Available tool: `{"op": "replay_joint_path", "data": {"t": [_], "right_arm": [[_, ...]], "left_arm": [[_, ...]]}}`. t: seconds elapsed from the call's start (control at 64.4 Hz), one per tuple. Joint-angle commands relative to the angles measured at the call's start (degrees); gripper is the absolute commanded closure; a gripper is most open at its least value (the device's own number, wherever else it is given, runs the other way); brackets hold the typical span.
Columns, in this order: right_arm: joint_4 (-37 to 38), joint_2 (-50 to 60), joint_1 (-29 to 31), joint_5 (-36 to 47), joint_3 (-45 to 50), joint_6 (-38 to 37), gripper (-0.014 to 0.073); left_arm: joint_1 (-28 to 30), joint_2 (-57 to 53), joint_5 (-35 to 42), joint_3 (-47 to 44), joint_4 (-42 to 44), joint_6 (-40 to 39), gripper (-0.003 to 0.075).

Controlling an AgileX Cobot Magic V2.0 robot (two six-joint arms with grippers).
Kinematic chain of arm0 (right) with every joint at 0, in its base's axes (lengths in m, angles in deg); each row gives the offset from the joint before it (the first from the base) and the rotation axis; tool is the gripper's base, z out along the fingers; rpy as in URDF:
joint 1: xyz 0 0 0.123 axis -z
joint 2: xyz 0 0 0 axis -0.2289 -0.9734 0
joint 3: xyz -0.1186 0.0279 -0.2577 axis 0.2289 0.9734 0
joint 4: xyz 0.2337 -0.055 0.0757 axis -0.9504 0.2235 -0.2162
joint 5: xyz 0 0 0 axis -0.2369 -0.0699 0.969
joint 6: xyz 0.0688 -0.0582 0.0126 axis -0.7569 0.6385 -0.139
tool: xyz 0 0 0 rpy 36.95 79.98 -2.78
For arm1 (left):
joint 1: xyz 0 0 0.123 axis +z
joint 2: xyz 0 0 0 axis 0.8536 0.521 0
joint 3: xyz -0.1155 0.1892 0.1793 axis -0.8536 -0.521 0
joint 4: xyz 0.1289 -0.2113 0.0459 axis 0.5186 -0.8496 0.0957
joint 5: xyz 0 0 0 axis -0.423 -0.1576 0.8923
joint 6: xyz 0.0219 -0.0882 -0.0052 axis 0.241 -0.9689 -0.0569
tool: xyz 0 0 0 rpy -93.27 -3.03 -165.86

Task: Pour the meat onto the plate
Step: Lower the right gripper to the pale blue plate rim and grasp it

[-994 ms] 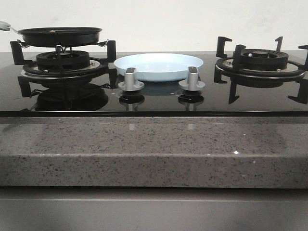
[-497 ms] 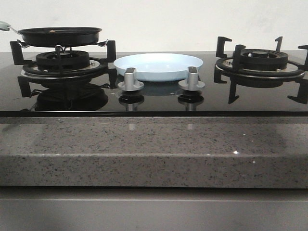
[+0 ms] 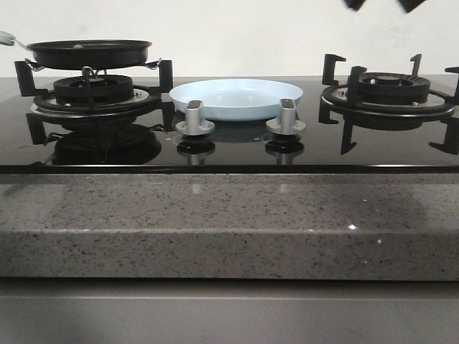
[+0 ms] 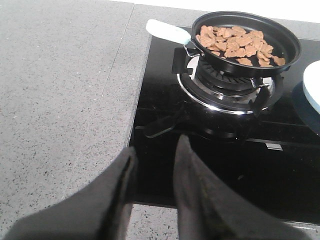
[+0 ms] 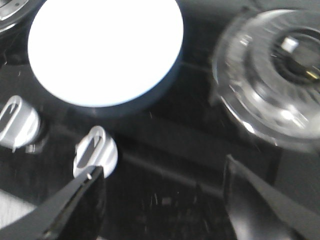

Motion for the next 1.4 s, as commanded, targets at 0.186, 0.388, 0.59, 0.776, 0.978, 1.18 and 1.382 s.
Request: {"op": "replay_joint_path", "data": {"t": [0.186, 0.388, 0.59, 0.776, 0.978, 1.18, 1.382], "right_arm": [[-0.7, -14.2, 0.0, -5.2, -18.8, 1.0, 0.0085], [-0.7, -22.8, 0.0, -7.6, -28.2, 1.0, 0.0193], [-0.7, -30.7, 0.0, -9.9, -36.2, 1.6, 0.0204], [-0.4, -35.3, 0.2, -12.7, -41.4, 1.8, 0.0204], [0.2, -38.6, 0.4, -13.3, -44.3, 1.8, 0.0209], [0.2, -40.1, 0.4, -15.0, -45.5, 1.8, 0.0403], [0.2, -40.1, 0.4, -15.0, -45.6, 1.8, 0.0613]], "left_arm": [[-0.1, 0.3, 4.4, 1.8, -0.1, 0.0, 0.0601], [-0.1, 0.3, 4.4, 1.8, -0.1, 0.0, 0.0641], [-0.1, 0.3, 4.4, 1.8, -0.1, 0.0, 0.0662], [-0.1, 0.3, 4.4, 1.8, -0.1, 0.0, 0.0662], [-0.1, 0.3, 4.4, 1.8, -0.1, 0.0, 0.0662], [-0.1, 0.3, 4.4, 1.8, -0.1, 0.0, 0.0662], [-0.1, 0.3, 4.4, 1.8, -0.1, 0.0, 0.0662]]}}
